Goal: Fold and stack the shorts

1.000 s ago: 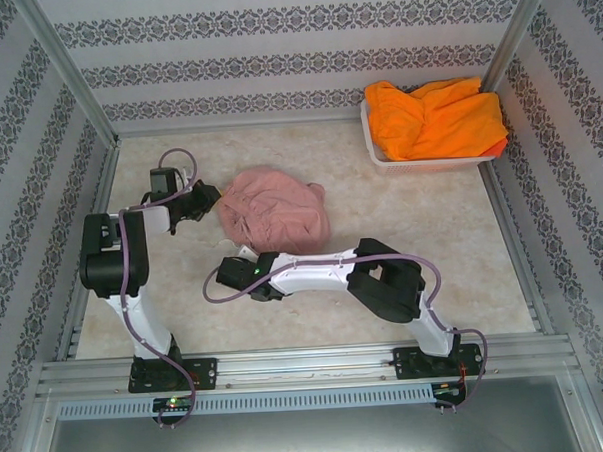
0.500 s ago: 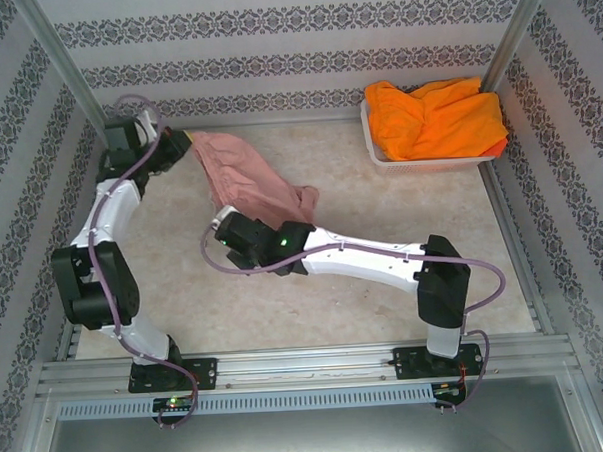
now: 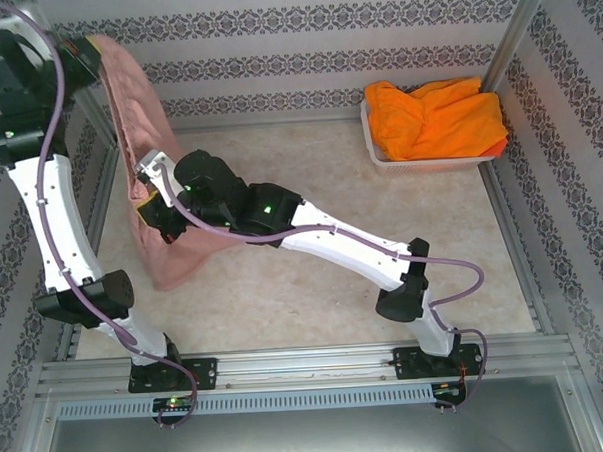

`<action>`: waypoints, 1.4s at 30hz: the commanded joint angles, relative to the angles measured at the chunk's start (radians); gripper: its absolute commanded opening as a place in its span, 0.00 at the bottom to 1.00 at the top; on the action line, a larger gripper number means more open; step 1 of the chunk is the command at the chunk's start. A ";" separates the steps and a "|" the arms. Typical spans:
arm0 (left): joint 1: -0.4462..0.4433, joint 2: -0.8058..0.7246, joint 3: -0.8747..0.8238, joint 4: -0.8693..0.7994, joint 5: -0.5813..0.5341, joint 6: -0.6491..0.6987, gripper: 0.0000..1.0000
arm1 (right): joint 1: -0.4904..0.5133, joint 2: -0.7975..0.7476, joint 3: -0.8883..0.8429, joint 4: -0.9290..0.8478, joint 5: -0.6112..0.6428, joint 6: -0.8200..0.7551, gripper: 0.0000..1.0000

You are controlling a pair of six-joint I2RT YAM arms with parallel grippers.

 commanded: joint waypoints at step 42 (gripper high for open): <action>-0.789 0.632 0.239 0.000 -0.261 0.289 0.93 | -0.592 -1.395 -1.879 -0.193 0.211 0.630 0.51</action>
